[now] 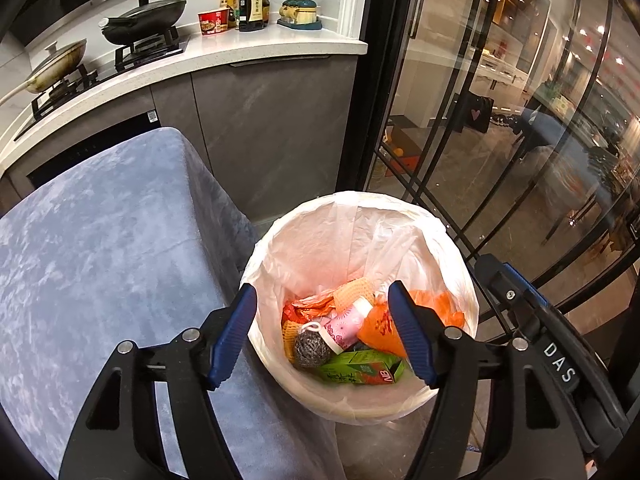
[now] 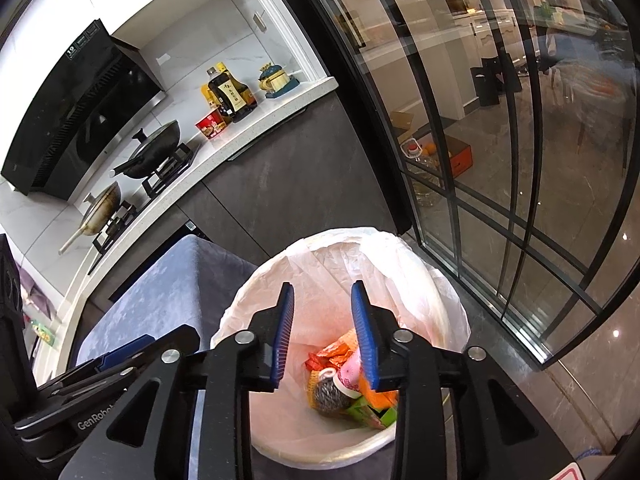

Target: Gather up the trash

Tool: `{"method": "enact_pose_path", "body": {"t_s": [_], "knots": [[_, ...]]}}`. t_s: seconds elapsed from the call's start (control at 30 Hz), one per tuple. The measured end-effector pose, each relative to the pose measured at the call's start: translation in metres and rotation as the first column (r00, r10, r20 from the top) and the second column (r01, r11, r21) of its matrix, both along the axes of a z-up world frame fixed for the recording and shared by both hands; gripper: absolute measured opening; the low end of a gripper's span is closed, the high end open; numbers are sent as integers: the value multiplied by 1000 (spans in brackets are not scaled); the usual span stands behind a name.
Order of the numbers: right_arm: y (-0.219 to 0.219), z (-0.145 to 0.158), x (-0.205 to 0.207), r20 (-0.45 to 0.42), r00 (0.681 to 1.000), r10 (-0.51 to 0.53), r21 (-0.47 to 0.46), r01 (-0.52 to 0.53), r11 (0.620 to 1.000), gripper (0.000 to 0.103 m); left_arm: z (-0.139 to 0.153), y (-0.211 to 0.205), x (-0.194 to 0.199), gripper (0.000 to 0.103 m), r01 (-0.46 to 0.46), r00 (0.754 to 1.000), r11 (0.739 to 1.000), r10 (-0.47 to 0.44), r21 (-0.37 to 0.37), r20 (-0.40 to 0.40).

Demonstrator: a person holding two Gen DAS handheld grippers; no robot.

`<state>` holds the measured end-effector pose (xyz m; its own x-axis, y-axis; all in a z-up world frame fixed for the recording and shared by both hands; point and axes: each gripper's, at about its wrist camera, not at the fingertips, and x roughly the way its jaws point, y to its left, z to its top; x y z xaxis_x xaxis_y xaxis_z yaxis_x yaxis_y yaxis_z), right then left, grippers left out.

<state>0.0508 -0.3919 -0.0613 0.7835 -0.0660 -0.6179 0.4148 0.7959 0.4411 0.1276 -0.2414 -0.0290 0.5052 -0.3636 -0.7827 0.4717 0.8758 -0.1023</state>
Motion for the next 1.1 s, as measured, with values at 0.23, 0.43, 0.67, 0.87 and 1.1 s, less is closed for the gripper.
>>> {"method": "enact_pose_path", "body": {"t_s": [0.23,0.43,0.67,0.87,1.1], "knots": [[5,8,-2,12,1000,9,-10,-8,1000,31,3,6,-3,65,-9,1000,1000,9,-6,11],[14,15,-4,19,999,26,-31,-25,999,37,9,16,-6,70,-24,999,1000,24,-13,25],[26,26,-9,32,998,52,-58,-50,997,45,17,31,-14,72,-44,998,999,45,-19,45],[39,36,-18,33,997,73,-103,-70,992,55,21,46,-20,77,-73,996,997,73,-14,59],[58,43,-30,-5,995,104,-201,-103,974,66,21,62,-31,85,-94,992,996,94,2,80]]}}
